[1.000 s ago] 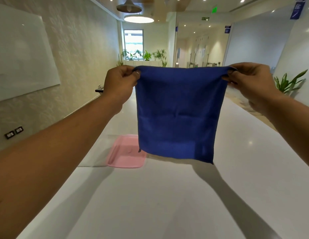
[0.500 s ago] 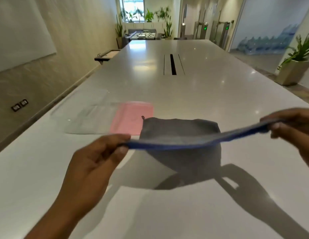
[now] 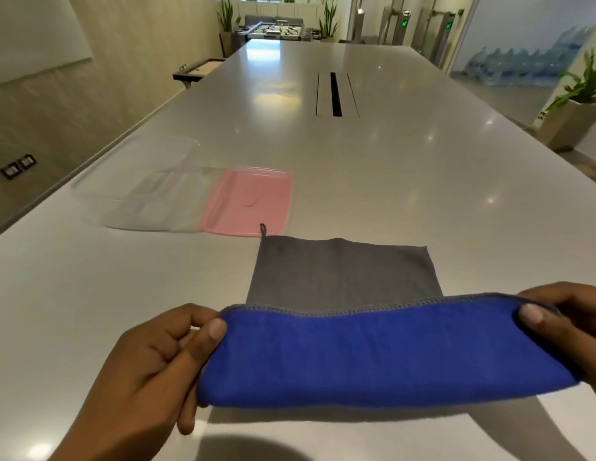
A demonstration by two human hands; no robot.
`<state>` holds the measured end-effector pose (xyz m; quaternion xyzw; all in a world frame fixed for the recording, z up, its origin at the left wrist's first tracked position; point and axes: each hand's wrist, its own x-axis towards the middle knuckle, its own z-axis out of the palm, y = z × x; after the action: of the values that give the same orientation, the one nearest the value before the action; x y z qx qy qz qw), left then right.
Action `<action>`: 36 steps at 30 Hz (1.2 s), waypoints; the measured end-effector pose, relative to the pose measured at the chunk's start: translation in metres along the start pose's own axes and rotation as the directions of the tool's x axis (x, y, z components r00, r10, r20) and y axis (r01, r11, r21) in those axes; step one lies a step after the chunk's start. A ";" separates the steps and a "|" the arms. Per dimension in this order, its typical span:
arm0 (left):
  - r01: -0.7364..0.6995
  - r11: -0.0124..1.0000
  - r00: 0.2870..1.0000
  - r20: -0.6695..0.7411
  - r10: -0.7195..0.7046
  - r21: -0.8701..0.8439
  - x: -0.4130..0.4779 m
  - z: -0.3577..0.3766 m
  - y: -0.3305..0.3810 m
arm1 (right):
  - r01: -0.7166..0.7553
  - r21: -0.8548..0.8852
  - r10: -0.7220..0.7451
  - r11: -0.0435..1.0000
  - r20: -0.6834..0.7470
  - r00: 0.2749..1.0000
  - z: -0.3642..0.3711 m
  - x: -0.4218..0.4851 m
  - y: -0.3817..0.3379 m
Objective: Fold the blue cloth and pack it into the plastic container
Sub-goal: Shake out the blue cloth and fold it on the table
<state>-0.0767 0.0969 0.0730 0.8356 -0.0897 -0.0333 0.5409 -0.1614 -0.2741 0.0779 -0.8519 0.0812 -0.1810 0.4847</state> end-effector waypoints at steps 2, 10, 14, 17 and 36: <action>-0.017 1.000 1.000 0.008 0.017 -0.002 0.008 0.006 -0.002 | -0.031 0.049 0.029 0.998 0.030 0.999 0.005 0.003 -0.001; -0.079 0.993 0.992 -0.089 0.087 0.091 0.063 0.029 -0.012 | -0.152 0.123 0.160 0.981 -0.059 0.985 0.031 0.037 0.015; -0.101 0.975 0.988 -0.096 0.122 0.196 0.097 0.038 -0.022 | -0.190 0.044 0.193 0.981 -0.115 0.974 0.043 0.060 0.028; -0.101 0.959 0.986 -0.099 0.131 0.265 0.118 0.044 -0.032 | -0.194 0.034 0.197 0.980 -0.144 0.970 0.052 0.075 0.036; -0.065 0.889 0.933 -0.289 0.215 0.453 0.142 0.057 -0.039 | -0.249 -0.550 0.245 0.797 -0.081 0.966 0.062 0.109 0.050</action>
<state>0.0587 0.0350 0.0202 0.9200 -0.0634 0.1681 0.3484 -0.0352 -0.2854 0.0312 -0.9372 0.2420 -0.0872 0.2355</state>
